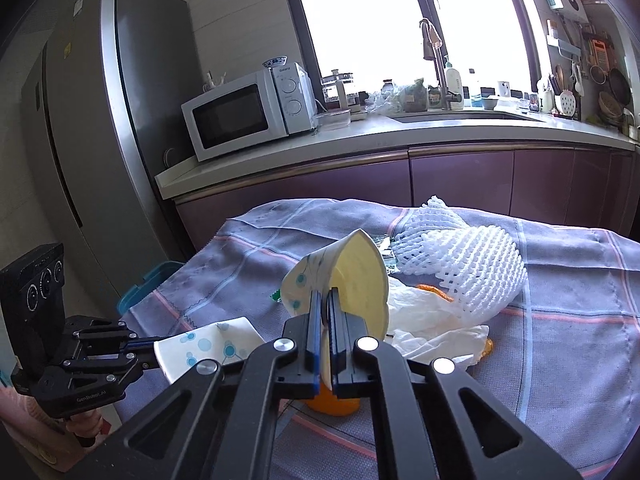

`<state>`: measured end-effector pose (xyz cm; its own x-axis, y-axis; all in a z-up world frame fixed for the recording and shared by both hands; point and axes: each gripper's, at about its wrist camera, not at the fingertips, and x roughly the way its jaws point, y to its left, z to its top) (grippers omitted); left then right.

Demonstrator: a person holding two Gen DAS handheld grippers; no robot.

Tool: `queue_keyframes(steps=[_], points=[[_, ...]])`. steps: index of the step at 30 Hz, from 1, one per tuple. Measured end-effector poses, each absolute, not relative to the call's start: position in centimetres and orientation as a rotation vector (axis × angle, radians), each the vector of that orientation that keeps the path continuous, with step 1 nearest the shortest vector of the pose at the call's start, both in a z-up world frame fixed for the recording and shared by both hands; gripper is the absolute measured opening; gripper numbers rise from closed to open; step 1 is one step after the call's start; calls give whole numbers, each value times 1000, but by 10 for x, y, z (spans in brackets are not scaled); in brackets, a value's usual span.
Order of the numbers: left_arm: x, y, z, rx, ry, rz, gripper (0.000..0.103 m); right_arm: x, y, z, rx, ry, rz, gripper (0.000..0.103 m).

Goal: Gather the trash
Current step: 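Grasp a dotted paper cup with the left tool while the right tool grasps another cup, then carry both paper cups over the teal bin and open both tools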

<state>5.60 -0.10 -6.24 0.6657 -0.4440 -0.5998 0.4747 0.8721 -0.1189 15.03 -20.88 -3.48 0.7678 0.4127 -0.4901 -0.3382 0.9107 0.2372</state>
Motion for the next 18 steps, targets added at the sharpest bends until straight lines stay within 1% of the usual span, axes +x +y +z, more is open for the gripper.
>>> queue_keyframes(steps=[11, 18], points=[[49, 34, -39, 13, 600, -453, 3, 143, -187, -17, 150, 521, 480, 3], [45, 78, -28, -17, 572, -354, 3, 151, -152, -10, 138, 518, 559, 3]])
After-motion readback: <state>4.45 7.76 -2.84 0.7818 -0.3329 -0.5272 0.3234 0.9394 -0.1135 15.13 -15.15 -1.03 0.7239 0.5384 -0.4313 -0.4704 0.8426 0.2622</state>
